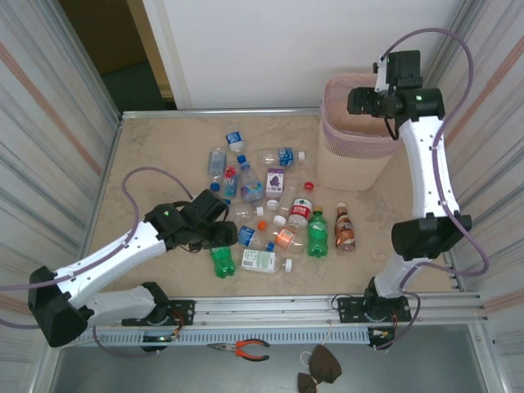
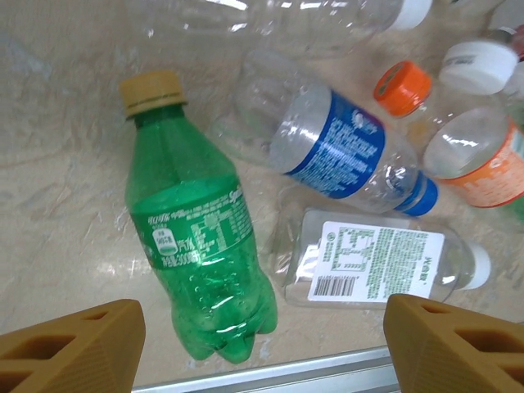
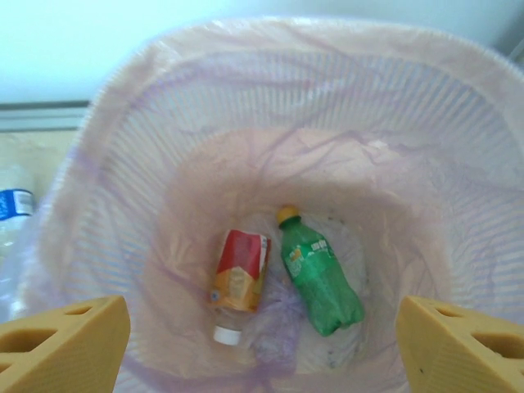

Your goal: Put the plastic bottles in the bin

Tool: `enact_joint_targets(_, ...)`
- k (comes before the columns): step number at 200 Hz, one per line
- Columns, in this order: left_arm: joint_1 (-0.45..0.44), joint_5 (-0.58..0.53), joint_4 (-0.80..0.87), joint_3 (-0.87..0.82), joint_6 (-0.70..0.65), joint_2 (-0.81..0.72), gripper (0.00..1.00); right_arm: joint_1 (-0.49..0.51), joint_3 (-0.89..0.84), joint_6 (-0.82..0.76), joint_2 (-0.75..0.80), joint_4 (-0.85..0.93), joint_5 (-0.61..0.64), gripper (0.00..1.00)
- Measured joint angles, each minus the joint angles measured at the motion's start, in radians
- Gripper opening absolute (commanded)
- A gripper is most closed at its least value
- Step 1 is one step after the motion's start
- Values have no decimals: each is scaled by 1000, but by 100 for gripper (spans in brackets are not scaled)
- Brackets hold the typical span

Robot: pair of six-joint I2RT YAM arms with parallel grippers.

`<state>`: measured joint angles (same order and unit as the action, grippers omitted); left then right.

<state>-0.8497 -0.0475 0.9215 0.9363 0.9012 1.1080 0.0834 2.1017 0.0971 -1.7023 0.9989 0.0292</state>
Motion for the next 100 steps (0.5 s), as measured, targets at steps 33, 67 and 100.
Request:
enact_joint_targets(33,-48,1,6,-48,73,5,78,10,-47,5,95,-40,-4,86)
enact_joint_targets(67,-77,4,-16,-108,141,16,78,13,-82,8,157,-74,-8,86)
enact_joint_targets(100,-82,18,-78,-210,201,5,78,15,-100,11,183,-94,-31,87)
